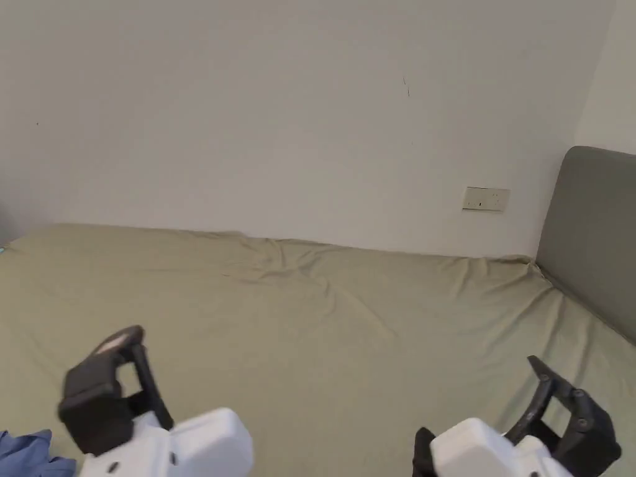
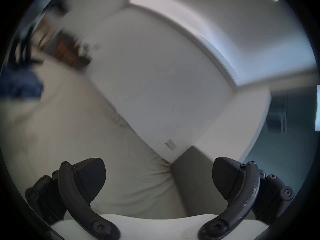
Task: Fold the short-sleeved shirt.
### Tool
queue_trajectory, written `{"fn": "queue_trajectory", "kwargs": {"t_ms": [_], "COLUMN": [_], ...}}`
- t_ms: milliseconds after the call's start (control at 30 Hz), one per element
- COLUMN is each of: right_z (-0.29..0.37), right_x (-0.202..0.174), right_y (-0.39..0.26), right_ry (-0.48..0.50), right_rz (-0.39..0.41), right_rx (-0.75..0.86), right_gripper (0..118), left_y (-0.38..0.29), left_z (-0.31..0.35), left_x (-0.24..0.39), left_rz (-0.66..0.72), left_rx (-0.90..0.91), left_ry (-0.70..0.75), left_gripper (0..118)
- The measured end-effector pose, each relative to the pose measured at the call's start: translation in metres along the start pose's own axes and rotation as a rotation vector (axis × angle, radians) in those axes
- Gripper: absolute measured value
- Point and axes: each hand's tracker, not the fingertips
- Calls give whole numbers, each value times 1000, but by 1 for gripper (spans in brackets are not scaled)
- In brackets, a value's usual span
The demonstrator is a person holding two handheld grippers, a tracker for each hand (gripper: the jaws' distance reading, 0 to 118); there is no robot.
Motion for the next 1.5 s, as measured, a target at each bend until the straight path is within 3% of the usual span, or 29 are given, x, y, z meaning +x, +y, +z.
{"fn": "queue_trajectory", "kwargs": {"t_ms": [67, 100, 167, 267, 333, 400, 467, 533, 633, 767, 800, 867, 933, 1033, 1233, 1400, 1500], "right_z": [5, 7, 11, 13, 16, 15, 13, 10, 5, 11, 13, 21, 23, 19, 13, 17, 17], "right_x": [-15, -24, -36, -40, -31, -23, -12, 6, 39, 70, 74, 77, 78, 73, 70, 65, 64], "right_y": [0, -2, -6, -9, -4, 0, 5, 6, -4, -30, -37, -44, -47, -42, -46, -41, -40], "right_ry": [-22, -26, -8, 55, 79, 76, 79, 93, 109, 163, 180, 176, 108, -23, -13, -5, 3], "right_rz": [199, 314, 454, 402, 304, 205, 77, -120, -560, -1036, -1136, -1236, -1219, -1111, -1145, -1081, -1072], "right_rx": [8, 22, 39, 73, 81, 90, 60, 40, 30, 115, 160, 204, 157, 3, -11, 10, 10], "right_gripper": [118, 118, 118, 118, 118, 118, 118, 118, 118, 118, 118, 118, 118, 118, 118, 118, 118], "left_y": [3, 2, 2, 2, 3, 3, 2, 0, -7, -29, -36, -49, -55, -56, -37, -26, -27], "left_z": [0, 2, 3, 0, -3, -5, -6, -6, -7, -12, -14, -16, -16, -15, -11, -14, -13], "left_x": [12, 14, 13, 19, 23, 20, 11, -6, -44, -80, -86, -91, -91, -89, -78, -67, -66], "left_rz": [-103, -33, 96, 50, -2, 31, 140, 297, 723, 1211, 1326, 1482, 1541, 1503, 1378, 1199, 1188], "left_rx": [-37, 1, 25, 18, 14, 17, 29, 51, 94, 143, 154, 164, 173, 152, 95, 63, 70], "left_ry": [-17, -57, -152, -155, -133, -142, -161, -171, -146, -145, -142, -157, -144, -122, -179, -66, -95], "left_gripper": [118, 118, 118, 118, 118, 118, 118, 118, 118, 118, 118, 118, 118, 118, 118, 118, 118]}}
